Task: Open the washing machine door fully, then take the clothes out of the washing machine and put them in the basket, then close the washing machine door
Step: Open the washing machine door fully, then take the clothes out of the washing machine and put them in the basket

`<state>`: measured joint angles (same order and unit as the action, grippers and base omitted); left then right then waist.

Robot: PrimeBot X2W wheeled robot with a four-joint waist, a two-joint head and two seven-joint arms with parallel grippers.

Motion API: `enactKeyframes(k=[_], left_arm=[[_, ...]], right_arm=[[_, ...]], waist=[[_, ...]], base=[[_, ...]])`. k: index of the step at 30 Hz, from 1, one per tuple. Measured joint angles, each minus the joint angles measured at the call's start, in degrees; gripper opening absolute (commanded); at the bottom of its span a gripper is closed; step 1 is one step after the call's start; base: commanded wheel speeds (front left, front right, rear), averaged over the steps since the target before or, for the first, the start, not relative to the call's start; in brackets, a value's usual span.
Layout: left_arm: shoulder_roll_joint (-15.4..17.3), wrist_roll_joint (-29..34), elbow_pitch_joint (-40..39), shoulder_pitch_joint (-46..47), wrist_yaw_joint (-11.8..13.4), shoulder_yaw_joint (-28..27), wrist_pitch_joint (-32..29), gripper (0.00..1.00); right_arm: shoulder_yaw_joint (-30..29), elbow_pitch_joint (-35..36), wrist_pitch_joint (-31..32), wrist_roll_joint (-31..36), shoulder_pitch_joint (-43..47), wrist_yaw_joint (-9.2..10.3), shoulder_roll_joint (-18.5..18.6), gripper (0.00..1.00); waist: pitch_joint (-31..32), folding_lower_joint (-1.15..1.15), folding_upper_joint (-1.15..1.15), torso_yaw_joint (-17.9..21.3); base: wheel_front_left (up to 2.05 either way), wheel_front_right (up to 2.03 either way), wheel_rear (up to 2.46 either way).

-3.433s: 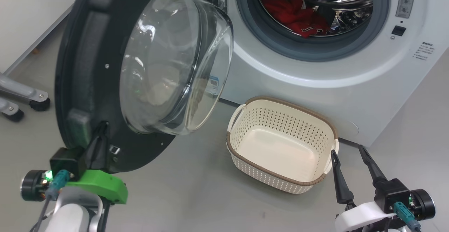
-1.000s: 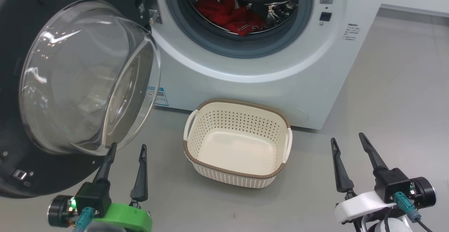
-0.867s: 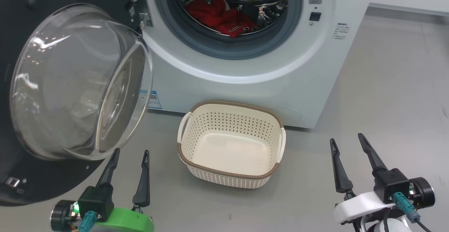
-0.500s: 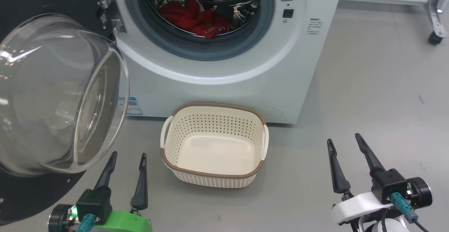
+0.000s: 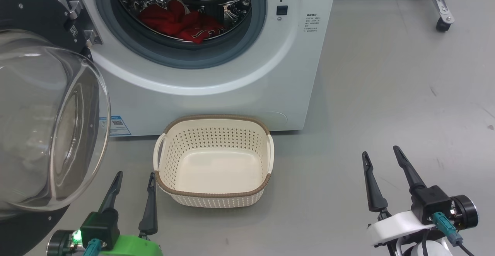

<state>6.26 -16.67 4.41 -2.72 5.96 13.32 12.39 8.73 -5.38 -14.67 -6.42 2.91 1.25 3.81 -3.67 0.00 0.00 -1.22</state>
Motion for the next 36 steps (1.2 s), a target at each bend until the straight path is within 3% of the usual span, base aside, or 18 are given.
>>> enactKeyframes(k=[36], left_arm=[[-0.2, 1.7, 0.4, 0.0, 0.3, 0.5, -1.2, 1.00]], right_arm=[[-1.1, 1.1, 0.0, -0.1, 0.7, 0.42, -0.1, 1.00]], waist=[[-0.2, 0.00, 0.00, 1.1]], base=[[0.00, 0.00, 0.00]])
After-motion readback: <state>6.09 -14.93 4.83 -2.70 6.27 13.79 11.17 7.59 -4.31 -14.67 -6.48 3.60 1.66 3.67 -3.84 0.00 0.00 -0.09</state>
